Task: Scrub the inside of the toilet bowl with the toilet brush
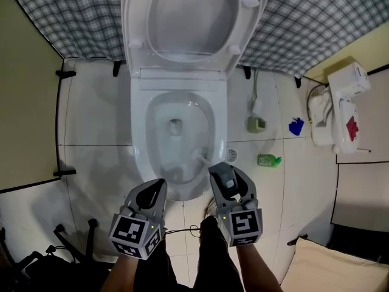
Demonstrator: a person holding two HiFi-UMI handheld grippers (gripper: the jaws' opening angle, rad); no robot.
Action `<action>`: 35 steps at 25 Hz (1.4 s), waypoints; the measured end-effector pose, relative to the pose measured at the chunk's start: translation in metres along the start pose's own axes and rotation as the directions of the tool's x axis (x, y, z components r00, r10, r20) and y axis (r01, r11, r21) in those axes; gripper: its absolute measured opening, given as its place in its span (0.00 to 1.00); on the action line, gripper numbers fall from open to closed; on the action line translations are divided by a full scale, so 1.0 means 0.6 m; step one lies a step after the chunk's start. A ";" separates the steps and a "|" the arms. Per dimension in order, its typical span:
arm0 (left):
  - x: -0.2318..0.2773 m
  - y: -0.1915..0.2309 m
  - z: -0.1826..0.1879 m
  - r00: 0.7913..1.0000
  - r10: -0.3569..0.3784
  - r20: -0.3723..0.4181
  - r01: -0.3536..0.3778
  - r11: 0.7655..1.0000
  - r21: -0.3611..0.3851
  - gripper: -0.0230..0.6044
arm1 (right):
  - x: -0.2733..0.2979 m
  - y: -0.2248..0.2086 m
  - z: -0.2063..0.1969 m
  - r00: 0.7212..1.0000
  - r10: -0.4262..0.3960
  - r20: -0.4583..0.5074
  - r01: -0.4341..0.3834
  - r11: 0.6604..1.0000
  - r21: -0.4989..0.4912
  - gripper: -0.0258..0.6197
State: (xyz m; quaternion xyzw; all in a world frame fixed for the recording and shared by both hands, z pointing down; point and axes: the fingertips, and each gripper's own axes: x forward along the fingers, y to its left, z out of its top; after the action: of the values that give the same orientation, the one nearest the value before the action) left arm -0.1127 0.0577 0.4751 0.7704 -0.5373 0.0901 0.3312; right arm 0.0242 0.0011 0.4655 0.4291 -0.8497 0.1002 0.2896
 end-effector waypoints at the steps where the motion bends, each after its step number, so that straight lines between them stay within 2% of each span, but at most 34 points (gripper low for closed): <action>1: -0.003 -0.001 0.000 1.000 0.000 0.001 0.000 1.000 0.001 0.02 | -0.005 0.008 -0.002 1.000 0.008 -0.006 -0.008 1.000 0.000 0.38; 8: -0.022 0.000 -0.002 1.000 0.003 0.008 -0.003 1.000 0.006 0.03 | -0.020 0.081 -0.020 0.995 0.097 -0.035 -0.097 0.995 0.026 0.38; 16: -0.038 0.020 -0.011 1.000 0.025 0.004 -0.025 1.000 0.006 0.02 | 0.025 0.133 -0.019 0.983 0.185 0.005 -0.184 0.977 0.107 0.38; 27: -0.030 0.049 -0.009 1.000 0.029 0.000 -0.029 1.000 0.003 0.02 | 0.124 0.112 0.021 0.978 0.169 0.119 -0.188 0.967 0.169 0.38; 35: -0.010 0.065 0.001 1.000 0.026 -0.004 -0.026 1.000 0.003 0.02 | 0.200 0.086 0.068 0.968 0.143 0.205 -0.171 0.977 0.125 0.38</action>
State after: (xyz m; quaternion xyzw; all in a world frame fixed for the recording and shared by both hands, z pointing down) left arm -0.1501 0.0540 0.4876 0.7637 -0.5464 0.0966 0.3299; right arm -0.0887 -0.0647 0.5056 0.3874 -0.8960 0.1405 0.1652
